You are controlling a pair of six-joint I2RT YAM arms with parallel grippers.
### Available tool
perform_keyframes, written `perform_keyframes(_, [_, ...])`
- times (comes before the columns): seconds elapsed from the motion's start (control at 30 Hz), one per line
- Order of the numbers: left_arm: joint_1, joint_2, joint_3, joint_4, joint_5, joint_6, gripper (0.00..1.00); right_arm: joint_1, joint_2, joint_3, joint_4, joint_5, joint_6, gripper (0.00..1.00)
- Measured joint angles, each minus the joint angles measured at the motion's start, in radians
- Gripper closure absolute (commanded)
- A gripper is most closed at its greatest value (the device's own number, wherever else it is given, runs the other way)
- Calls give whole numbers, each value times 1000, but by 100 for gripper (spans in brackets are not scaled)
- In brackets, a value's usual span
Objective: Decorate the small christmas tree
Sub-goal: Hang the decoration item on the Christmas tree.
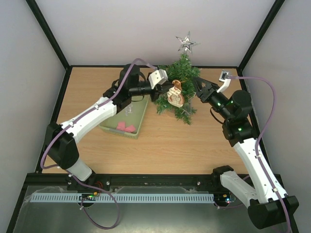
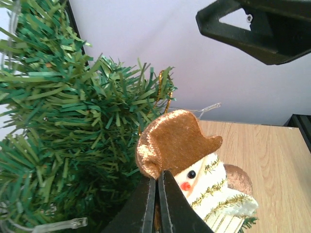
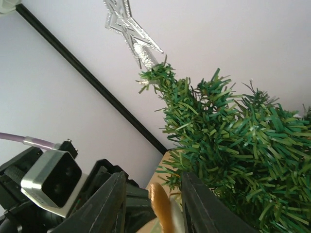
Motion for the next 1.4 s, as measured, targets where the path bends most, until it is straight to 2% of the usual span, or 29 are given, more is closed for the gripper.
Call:
perform_keyframes(0.33, [28,20,92,-152,77,92,98,0,-1,-7,-29,8,3,69])
perform_keyframes(0.5, [30,32,96,-214,85,135,98,0,-24,-65,-49,18,9,69])
perform_keyframes(0.93, [32,44,96,-260,74,191,94,0,-40,-90,-82,35,9,69])
perform_keyframes(1.1, [31,56,96,-259,73,189,78,0,-42,-90,-82,35,9,69])
perform_keyframes(1.2, [32,63,96,-259,69,180,57,0,-43,-90,-85,38,8,66])
perform_keyframes(1.3, [32,63,96,-258,60,169,48,0,-43,-90,-89,39,2,58])
perform_keyframes(1.4, [32,58,93,-257,50,159,41,0,-43,-91,-99,45,-3,56])
